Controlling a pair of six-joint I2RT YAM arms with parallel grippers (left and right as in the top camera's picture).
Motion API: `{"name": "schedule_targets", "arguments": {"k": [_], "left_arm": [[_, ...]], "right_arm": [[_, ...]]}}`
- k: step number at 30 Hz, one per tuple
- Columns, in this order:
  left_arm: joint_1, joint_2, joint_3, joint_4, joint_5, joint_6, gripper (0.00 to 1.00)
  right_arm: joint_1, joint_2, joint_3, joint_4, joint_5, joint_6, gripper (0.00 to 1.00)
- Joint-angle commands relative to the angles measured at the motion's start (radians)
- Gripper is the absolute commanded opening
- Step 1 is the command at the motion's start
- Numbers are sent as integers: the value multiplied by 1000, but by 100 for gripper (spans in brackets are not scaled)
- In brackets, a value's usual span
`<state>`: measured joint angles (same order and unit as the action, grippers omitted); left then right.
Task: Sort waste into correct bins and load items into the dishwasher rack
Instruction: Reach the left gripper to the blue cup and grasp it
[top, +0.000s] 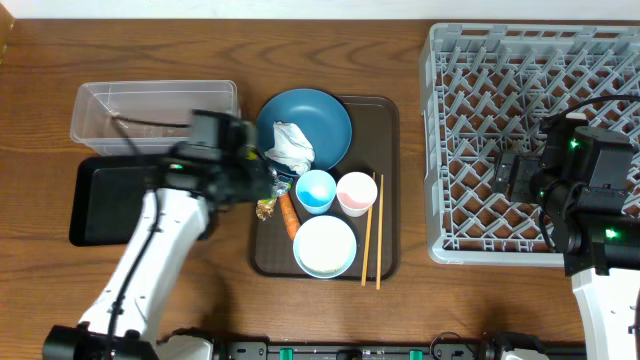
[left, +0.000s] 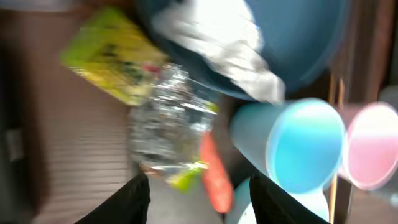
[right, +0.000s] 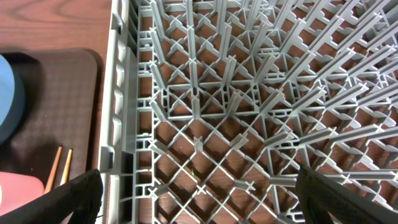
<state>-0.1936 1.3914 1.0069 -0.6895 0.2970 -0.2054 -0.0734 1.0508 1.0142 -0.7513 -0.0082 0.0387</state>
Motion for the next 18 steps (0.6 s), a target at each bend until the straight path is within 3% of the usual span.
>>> {"name": "schedule_targets", "arguments": {"k": [1, 12, 15, 18], "left_arm": [[-101, -1, 35, -2, -142, 22, 57], [-212, 133, 35, 94, -132, 2, 56], [-212, 166, 35, 117, -126, 2, 43], [-212, 188, 35, 124, -126, 2, 39]], "right_arm": [[2, -2, 18, -2, -8, 10, 96], [2, -2, 18, -3, -8, 10, 96], [2, -2, 18, -2, -8, 10, 96], [2, -2, 18, -2, -8, 9, 96]]}}
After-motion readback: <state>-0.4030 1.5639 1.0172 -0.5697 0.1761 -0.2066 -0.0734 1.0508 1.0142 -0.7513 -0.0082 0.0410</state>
